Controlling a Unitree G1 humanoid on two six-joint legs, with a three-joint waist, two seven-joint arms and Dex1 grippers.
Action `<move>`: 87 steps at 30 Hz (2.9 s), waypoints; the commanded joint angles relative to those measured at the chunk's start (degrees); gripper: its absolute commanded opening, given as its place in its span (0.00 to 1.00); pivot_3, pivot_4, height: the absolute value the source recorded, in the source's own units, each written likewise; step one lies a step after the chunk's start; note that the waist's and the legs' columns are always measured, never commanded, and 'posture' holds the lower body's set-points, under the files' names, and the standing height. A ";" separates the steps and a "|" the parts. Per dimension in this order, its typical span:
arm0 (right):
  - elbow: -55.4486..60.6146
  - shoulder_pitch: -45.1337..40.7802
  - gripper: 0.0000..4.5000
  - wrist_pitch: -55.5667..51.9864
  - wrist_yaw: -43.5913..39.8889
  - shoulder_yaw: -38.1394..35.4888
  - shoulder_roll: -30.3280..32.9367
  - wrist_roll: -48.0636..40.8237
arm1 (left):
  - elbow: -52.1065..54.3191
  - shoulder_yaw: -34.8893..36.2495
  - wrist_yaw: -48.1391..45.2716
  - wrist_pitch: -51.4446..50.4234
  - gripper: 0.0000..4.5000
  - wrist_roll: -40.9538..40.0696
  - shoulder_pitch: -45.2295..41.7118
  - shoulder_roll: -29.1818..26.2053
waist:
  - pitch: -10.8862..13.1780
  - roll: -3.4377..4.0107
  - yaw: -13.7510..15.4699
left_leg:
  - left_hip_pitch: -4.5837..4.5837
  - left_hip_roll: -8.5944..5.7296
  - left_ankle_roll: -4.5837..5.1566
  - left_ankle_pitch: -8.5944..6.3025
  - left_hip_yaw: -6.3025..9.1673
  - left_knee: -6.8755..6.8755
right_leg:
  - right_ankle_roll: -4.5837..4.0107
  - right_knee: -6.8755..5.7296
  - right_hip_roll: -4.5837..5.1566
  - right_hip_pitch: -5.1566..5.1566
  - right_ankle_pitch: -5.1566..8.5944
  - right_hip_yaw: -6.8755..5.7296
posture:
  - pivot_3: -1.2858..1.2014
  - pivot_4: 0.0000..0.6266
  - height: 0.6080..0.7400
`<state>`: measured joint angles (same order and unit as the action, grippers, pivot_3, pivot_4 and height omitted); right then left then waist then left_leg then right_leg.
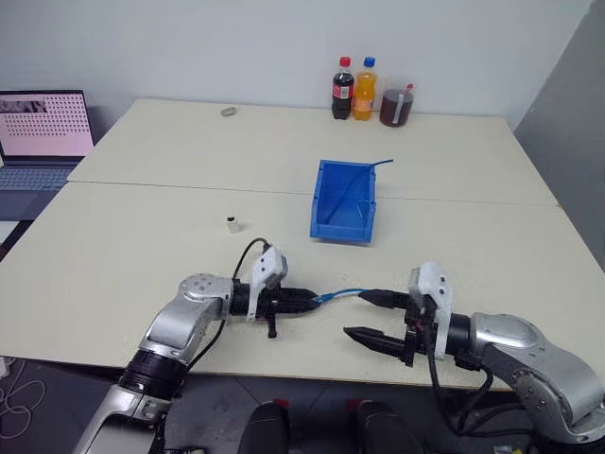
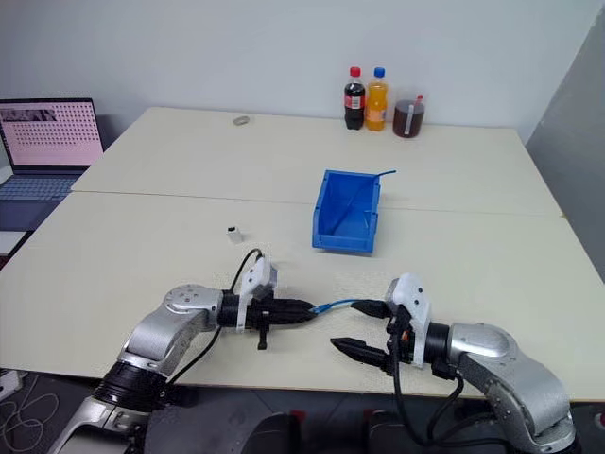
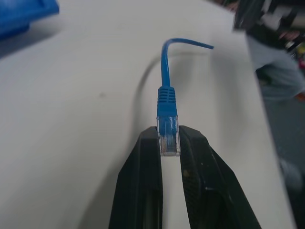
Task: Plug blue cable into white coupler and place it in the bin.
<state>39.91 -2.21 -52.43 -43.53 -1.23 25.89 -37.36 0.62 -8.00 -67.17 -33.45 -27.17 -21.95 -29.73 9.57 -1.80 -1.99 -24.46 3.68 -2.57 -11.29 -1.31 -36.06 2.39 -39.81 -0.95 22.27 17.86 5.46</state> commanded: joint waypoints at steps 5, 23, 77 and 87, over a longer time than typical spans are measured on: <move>-0.71 -1.12 0.87 -2.87 5.57 -4.03 -2.18 -9.59 | 7.46 7.18 4.16 -16.31 0.05 -15.15 -1.88 1.57 | 0.01 -0.01 -0.19 | 0.00 -0.02 0.00 0.00 0.00 0.00 | 0.00 0.04 0.01 -0.01 0.00 0.01 | 0.52 0.24 1.00; -10.80 -11.96 0.82 -2.63 8.95 -1.81 -5.60 -17.20 | 10.11 7.23 7.67 -19.31 0.05 -19.82 -0.55 2.07 | 0.07 -0.05 -1.05 | -0.05 -0.02 0.00 0.00 0.02 0.08 | -0.01 0.22 0.00 -0.01 0.00 0.00 | 0.52 0.24 1.00; -16.54 -15.31 0.03 1.12 4.00 2.95 -1.52 -13.82 | 6.01 12.99 51.51 5.96 1.00 17.24 9.34 7.45 | 0.19 -0.05 -0.15 | -0.35 -0.02 0.01 -0.01 0.04 0.16 | -0.04 0.76 0.08 0.04 -0.31 -0.04 | 0.52 0.24 1.00; -17.75 -16.38 0.02 2.24 3.53 3.66 -1.66 -12.25 | -2.35 15.22 56.95 -0.84 1.00 17.63 -1.33 9.70 | 0.18 -0.10 0.19 | -0.35 -0.05 0.00 -0.01 0.04 0.08 | 0.03 0.75 0.05 0.01 -0.36 -0.05 | 0.52 0.24 1.00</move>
<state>21.42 -17.59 -51.54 -39.21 2.66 24.02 -50.05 -0.94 5.83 -10.59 -33.27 -9.20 -20.99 -19.84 9.74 -1.90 -1.80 -24.81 3.61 -2.57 -11.30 -1.29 -35.97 2.42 -39.05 -0.90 22.28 17.50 5.44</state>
